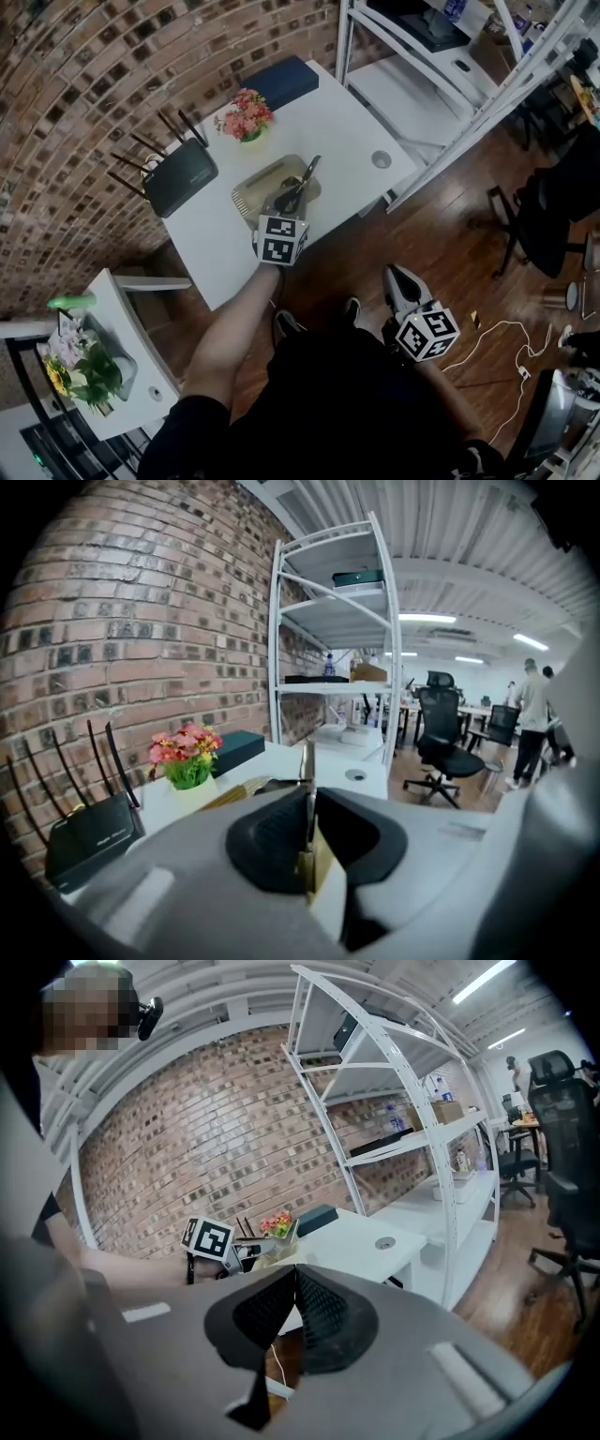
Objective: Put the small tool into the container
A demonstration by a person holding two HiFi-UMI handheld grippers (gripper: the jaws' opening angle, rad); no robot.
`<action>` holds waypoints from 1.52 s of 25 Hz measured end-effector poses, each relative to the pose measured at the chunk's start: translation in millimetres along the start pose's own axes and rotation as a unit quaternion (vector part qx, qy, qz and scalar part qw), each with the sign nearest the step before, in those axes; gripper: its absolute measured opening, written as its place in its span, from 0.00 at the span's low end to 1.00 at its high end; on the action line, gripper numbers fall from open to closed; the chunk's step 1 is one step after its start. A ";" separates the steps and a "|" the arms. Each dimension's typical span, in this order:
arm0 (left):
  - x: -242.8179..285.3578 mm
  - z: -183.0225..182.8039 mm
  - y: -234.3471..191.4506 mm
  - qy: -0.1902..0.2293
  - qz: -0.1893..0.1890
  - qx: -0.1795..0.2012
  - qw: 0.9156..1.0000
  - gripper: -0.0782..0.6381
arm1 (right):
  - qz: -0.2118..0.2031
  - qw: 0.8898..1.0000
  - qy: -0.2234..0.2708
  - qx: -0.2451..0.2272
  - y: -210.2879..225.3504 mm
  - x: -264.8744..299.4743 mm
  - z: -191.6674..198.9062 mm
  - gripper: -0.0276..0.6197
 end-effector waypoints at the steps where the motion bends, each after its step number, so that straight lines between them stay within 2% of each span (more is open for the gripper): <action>1: 1.6 3.9 -1.4 -0.008 -0.008 0.007 1.000 0.16 | -0.001 1.000 -0.001 0.000 -0.4 1.0 0.4 0.06; 8: 9.5 8.7 -0.9 -0.065 -0.014 0.027 0.997 0.16 | -0.002 1.000 0.000 0.000 -6.3 4.1 -0.9 0.06; 13: 17.1 8.2 0.1 -0.126 -0.007 0.050 0.991 0.14 | -0.002 1.000 0.004 -0.003 -12.6 5.9 -2.5 0.06; 15: 15.9 5.1 1.6 -0.133 -0.002 0.062 0.989 0.15 | -0.002 1.000 0.006 -0.004 -15.8 5.9 -3.1 0.06; 18: 4.9 -1.0 0.0 -0.123 0.002 0.057 0.991 0.22 | -0.001 1.000 0.010 -0.004 -21.5 6.8 -2.3 0.06; 22: -33.3 -10.4 -3.7 -0.084 0.020 0.006 0.996 0.26 | -0.005 1.000 0.014 -0.007 -33.3 10.5 -2.1 0.06; 25: -74.7 -6.4 0.9 -0.043 0.071 -0.064 0.994 0.24 | -0.013 1.000 0.009 -0.012 -48.5 16.8 0.1 0.06; 28: -117.4 12.4 13.4 -0.005 0.123 -0.121 0.985 0.21 | -0.018 1.000 -0.007 -0.015 -64.8 21.5 8.7 0.06; 30: -138.9 29.7 23.2 0.005 0.150 -0.148 0.978 0.20 | -0.016 1.000 -0.022 -0.014 -75.5 22.1 17.2 0.06; 33: -156.9 65.5 31.7 -0.007 0.184 -0.190 0.964 0.17 | -0.008 0.999 -0.046 -0.012 -92.9 21.6 35.6 0.06; 38: -178.2 123.5 46.4 -0.037 0.205 -0.241 0.948 0.15 | 0.007 0.997 -0.072 -0.005 -106.8 12.9 64.6 0.06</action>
Point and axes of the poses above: the fingertips, and each gripper's own axes: x forward along the fingers, y to its right, z out of its underside, the point moved 7 cm from there along -x, backward along the fingers, and after that the axes turned 8 degrees about -y, right-handed, at the moved point
